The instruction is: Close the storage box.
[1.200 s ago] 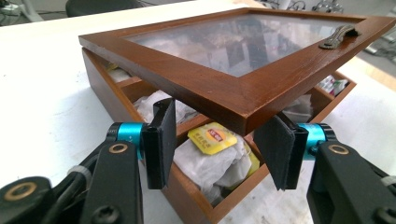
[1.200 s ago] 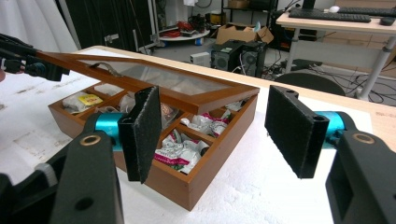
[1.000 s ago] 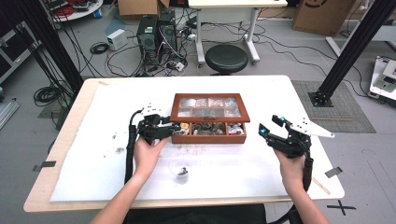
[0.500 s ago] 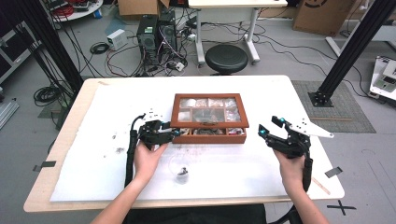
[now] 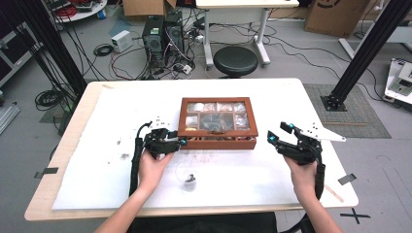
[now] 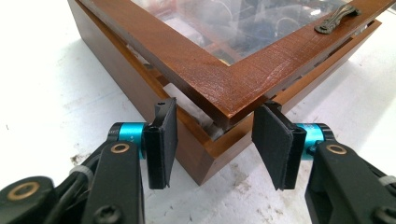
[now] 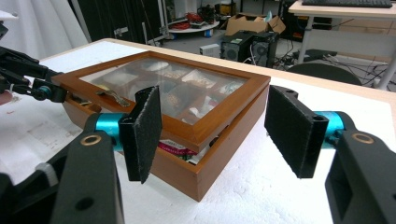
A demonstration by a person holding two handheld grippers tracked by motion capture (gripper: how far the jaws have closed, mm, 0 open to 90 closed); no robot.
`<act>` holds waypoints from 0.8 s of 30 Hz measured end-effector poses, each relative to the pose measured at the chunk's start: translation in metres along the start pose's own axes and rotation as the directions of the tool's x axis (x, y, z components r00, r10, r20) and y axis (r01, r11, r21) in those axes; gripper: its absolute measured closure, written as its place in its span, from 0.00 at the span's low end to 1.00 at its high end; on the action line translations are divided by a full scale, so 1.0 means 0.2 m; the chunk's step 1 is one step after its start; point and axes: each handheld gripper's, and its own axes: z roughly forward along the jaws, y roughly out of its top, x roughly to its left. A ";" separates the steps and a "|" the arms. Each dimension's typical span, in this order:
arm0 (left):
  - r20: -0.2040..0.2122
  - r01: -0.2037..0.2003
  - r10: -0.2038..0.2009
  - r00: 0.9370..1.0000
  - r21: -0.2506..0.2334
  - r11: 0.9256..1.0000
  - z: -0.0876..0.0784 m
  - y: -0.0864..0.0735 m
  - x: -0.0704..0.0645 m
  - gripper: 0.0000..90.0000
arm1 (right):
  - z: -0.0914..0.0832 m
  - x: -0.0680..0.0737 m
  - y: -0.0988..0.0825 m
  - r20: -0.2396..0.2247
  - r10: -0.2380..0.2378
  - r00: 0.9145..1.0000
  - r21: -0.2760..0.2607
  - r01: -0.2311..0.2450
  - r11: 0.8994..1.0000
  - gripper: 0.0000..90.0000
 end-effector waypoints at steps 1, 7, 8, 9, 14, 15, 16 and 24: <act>-0.003 -0.002 0.002 1.000 0.004 1.000 0.00 0.00 0.00 0.56 | 0.00 0.00 0.00 -0.002 0.001 1.000 0.003 -0.001 1.000 0.42; -0.010 -0.011 0.011 1.000 0.033 0.999 0.01 -0.02 0.00 0.56 | 0.00 0.00 0.00 -0.001 0.001 1.000 -0.001 -0.001 1.000 0.42; -0.009 -0.007 0.007 1.000 0.035 0.999 0.01 -0.02 0.00 0.56 | 0.00 0.00 0.00 -0.001 0.001 1.000 -0.002 -0.001 1.000 0.42; -0.006 -0.006 0.006 1.000 0.039 0.999 0.01 -0.03 0.00 0.56 | 0.00 0.00 0.00 -0.001 0.002 1.000 -0.001 -0.002 1.000 0.42; -0.004 -0.007 0.007 1.000 0.048 0.999 0.01 -0.04 0.00 0.56 | 0.00 0.00 0.00 -0.003 0.000 1.000 0.002 0.000 1.000 0.42; -0.002 -0.008 0.008 1.000 0.049 0.999 0.01 -0.04 0.00 0.56 | 0.00 0.00 0.00 -0.003 0.000 1.000 0.002 0.000 1.000 0.42; -0.002 -0.009 0.009 1.000 0.051 0.999 0.01 -0.04 0.00 0.56 | 0.00 0.00 0.00 -0.004 -0.001 1.000 0.004 0.001 1.000 0.42; 0.000 -0.007 0.007 1.000 0.059 0.998 0.01 -0.05 0.00 0.56 | 0.01 0.00 0.00 -0.009 0.002 1.000 0.009 -0.002 1.000 0.42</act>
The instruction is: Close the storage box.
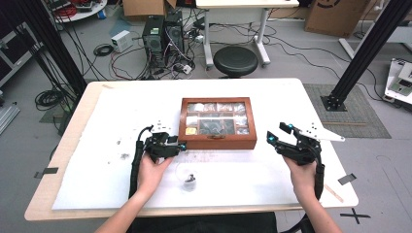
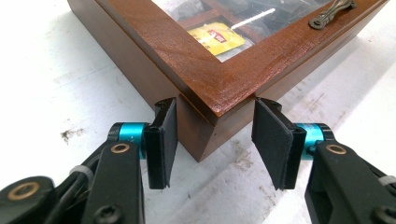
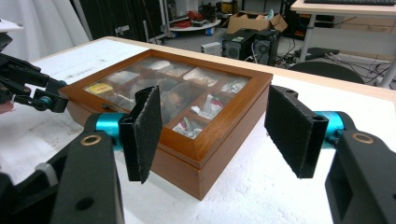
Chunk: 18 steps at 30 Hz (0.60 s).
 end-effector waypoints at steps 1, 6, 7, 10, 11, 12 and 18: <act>-0.001 0.000 0.000 1.000 -0.001 1.000 0.00 0.00 0.00 0.56 | 0.00 0.00 0.00 -0.001 -0.002 1.000 0.000 0.002 1.000 0.42; 0.001 -0.018 0.018 1.000 0.005 1.000 -0.02 -0.01 0.00 0.55 | 0.01 -0.01 -0.01 -0.005 0.004 1.000 0.007 -0.004 1.000 0.42; 0.000 -0.021 0.021 1.000 0.004 1.000 -0.02 -0.01 -0.01 0.55 | 0.01 -0.01 -0.01 -0.006 0.005 1.000 0.006 -0.005 1.000 0.42; -0.003 -0.035 0.035 0.999 -0.010 0.999 -0.05 -0.01 -0.01 0.53 | 0.01 -0.01 -0.01 -0.008 0.007 1.000 0.005 -0.007 1.000 0.42; -0.002 -0.038 0.037 0.999 -0.018 0.999 -0.06 -0.01 -0.01 0.52 | 0.01 -0.01 -0.01 -0.010 0.006 1.000 0.004 -0.006 1.000 0.42; -0.003 -0.041 0.041 0.999 -0.031 0.999 -0.08 -0.01 -0.01 0.52 | 0.01 -0.01 -0.01 -0.015 0.008 1.000 0.005 -0.008 1.000 0.42; -0.013 -0.088 0.087 0.996 -0.123 0.988 -0.19 0.01 0.00 0.46 | 0.01 -0.01 -0.01 -0.036 0.013 0.999 0.010 -0.013 1.000 0.41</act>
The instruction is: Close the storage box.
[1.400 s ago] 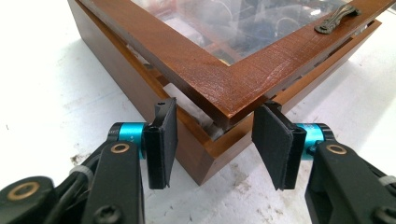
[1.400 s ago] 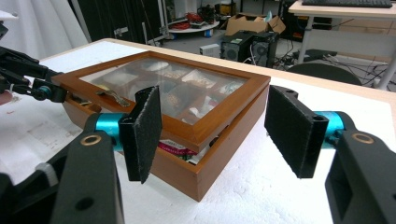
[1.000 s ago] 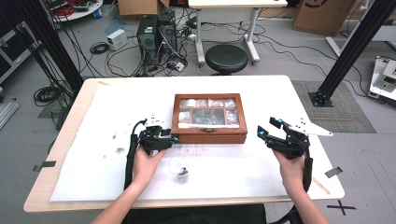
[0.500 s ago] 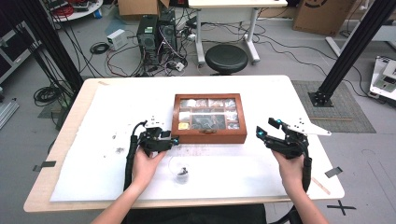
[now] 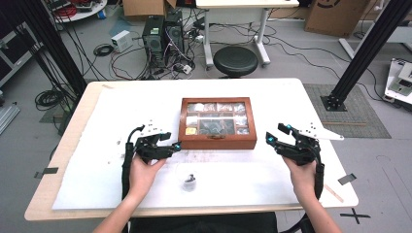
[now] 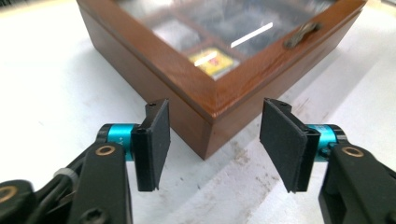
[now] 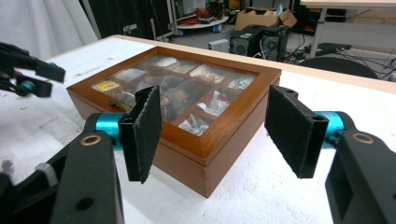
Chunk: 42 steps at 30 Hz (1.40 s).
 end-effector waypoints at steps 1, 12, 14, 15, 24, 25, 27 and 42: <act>-0.004 -0.011 0.011 1.000 -0.026 1.000 -0.03 0.01 0.01 0.46 | 0.00 0.00 0.00 -0.002 -0.002 1.000 0.000 0.002 1.000 0.41; -0.110 -0.100 0.083 0.990 -0.159 0.982 -0.24 0.02 0.10 0.39 | 0.01 -0.02 -0.01 -0.023 0.008 1.000 0.016 -0.008 1.000 0.41; -0.112 -0.087 0.068 0.991 -0.170 0.982 -0.26 0.00 0.12 0.39 | 0.01 -0.02 -0.01 -0.027 0.007 1.000 0.020 -0.006 1.000 0.41; -0.115 -0.081 0.062 0.991 -0.172 0.982 -0.27 0.00 0.13 0.38 | 0.01 -0.02 -0.01 -0.031 0.006 1.000 0.021 -0.005 1.000 0.41; -0.142 -0.054 0.030 0.989 -0.170 0.984 -0.27 -0.03 0.17 0.38 | 0.02 -0.05 -0.02 -0.033 0.018 0.999 0.034 -0.017 0.999 0.40; -0.139 -0.057 0.033 0.990 -0.172 0.983 -0.27 -0.03 0.17 0.38 | 0.02 -0.05 -0.02 -0.031 0.022 0.999 0.033 -0.021 0.999 0.40; -0.135 -0.056 0.032 0.990 -0.173 0.983 -0.27 -0.03 0.17 0.37 | 0.02 -0.05 -0.03 -0.034 0.020 0.999 0.031 -0.019 0.999 0.40; -0.144 -0.056 0.032 0.989 -0.167 0.984 -0.27 -0.04 0.17 0.37 | 0.03 -0.05 -0.03 -0.036 0.016 0.999 0.039 -0.015 0.999 0.39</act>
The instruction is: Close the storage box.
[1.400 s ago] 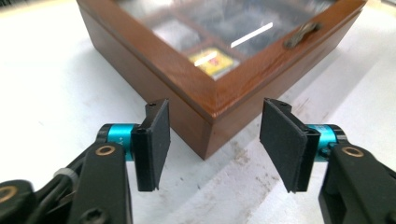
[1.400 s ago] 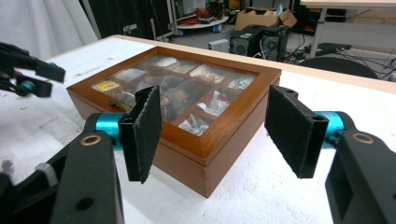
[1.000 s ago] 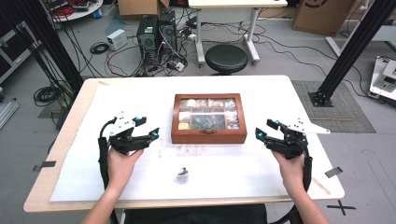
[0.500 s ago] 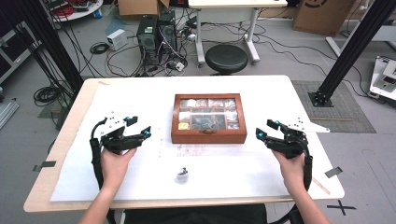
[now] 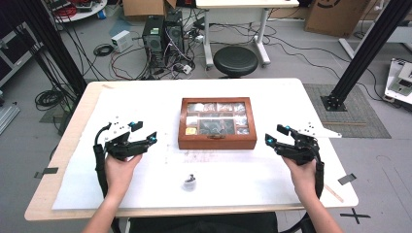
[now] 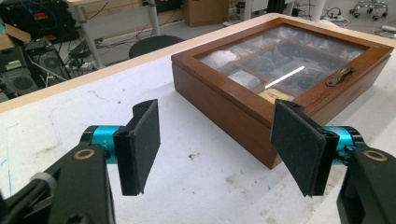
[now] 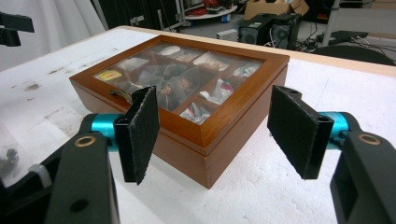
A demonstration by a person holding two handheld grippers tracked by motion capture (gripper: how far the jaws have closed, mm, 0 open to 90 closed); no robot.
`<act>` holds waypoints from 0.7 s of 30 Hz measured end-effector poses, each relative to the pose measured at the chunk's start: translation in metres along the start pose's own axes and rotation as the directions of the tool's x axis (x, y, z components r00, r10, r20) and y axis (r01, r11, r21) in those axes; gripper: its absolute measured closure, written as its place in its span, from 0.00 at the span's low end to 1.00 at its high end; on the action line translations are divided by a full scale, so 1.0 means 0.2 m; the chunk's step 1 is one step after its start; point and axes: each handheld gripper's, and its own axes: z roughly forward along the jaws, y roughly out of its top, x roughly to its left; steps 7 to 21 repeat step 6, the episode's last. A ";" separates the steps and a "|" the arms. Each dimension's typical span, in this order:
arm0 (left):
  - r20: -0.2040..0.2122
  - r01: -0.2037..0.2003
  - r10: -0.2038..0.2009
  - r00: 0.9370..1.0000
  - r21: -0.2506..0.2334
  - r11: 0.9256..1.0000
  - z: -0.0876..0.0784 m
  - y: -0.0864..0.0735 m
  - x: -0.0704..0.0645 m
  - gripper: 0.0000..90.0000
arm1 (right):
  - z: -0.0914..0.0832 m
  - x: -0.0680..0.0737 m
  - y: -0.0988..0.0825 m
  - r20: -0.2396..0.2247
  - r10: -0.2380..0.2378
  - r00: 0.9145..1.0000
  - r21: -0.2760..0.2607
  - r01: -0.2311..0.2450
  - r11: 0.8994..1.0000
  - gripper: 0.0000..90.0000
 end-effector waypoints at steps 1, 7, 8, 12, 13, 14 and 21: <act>0.001 0.004 -0.004 1.000 0.001 1.000 0.00 0.00 0.00 0.37 | 0.00 0.00 0.00 0.000 0.001 1.000 0.001 -0.001 1.000 0.38; -0.002 0.005 -0.005 1.000 0.007 1.000 0.01 -0.01 0.00 0.37 | 0.00 -0.01 0.00 0.001 0.003 1.000 0.002 -0.003 1.000 0.37; -0.002 0.005 -0.005 1.000 0.007 1.000 0.01 -0.01 0.00 0.37 | 0.00 -0.01 0.00 0.001 0.003 1.000 0.002 -0.003 1.000 0.37; -0.002 0.005 -0.005 1.000 0.007 1.000 0.01 -0.01 0.00 0.37 | 0.00 -0.01 0.00 0.001 0.003 1.000 0.002 -0.003 1.000 0.37; -0.002 0.005 -0.005 1.000 0.007 1.000 0.01 -0.01 0.00 0.37 | 0.00 -0.01 0.00 0.001 0.003 1.000 0.002 -0.003 1.000 0.37; -0.002 0.005 -0.005 1.000 0.007 1.000 0.01 -0.01 0.00 0.37 | 0.00 -0.01 0.00 0.001 0.003 1.000 0.002 -0.003 1.000 0.37; -0.002 0.005 -0.005 1.000 0.007 1.000 0.01 -0.01 0.00 0.37 | 0.00 -0.01 0.00 0.001 0.003 1.000 0.002 -0.003 1.000 0.37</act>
